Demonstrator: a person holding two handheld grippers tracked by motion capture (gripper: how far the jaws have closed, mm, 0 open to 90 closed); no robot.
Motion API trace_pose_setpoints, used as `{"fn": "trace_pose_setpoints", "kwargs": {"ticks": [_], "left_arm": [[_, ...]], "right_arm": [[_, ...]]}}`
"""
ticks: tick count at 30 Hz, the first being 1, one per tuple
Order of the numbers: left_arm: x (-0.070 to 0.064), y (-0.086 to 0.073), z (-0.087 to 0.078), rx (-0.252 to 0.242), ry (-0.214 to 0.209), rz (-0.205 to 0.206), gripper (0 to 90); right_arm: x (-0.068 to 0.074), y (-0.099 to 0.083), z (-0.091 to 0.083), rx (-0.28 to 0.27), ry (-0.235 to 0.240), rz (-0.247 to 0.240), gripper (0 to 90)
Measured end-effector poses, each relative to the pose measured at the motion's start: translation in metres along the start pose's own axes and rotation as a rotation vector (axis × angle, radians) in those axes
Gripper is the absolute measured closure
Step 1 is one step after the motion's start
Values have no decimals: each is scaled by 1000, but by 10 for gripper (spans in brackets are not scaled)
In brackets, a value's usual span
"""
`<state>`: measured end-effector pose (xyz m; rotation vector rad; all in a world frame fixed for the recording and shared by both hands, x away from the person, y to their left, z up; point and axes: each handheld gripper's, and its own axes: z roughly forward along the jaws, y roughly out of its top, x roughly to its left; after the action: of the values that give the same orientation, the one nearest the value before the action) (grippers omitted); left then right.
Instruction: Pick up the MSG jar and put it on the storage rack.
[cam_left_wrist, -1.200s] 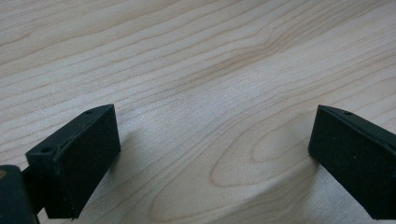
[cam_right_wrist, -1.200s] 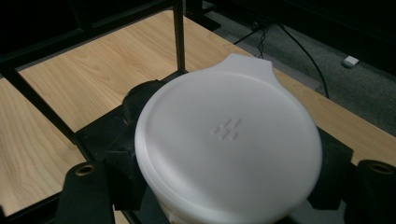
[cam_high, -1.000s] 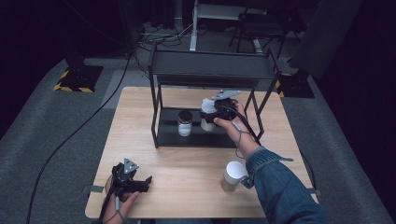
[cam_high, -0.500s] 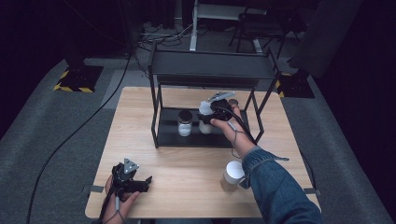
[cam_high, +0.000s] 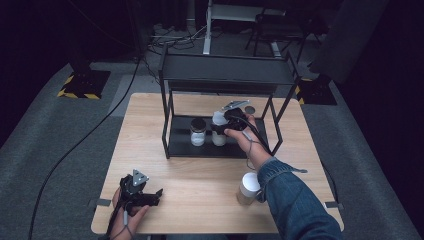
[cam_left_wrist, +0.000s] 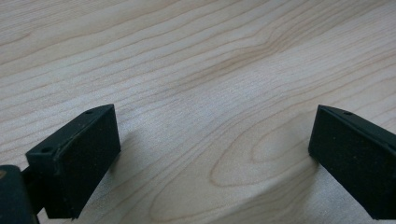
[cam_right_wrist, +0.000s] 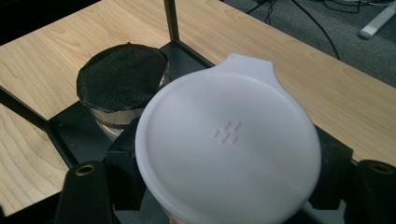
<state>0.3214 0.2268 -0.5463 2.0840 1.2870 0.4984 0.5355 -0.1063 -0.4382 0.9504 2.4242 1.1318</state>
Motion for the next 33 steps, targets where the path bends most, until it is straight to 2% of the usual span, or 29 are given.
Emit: {"fn": "trace_pose_setpoints", "kwargs": {"ticks": [24,29,33], "left_arm": [[0,0,0,0,0,0,17],[0,0,0,-3,1,-3,17],[0,0,0,-3,1,-3,17]], "right_arm": [[2,-10,-1,-5,-2,3,297],[1,-10,-3,2,5,34,201],[1,-9,-12,-8,14,36,155]]}}
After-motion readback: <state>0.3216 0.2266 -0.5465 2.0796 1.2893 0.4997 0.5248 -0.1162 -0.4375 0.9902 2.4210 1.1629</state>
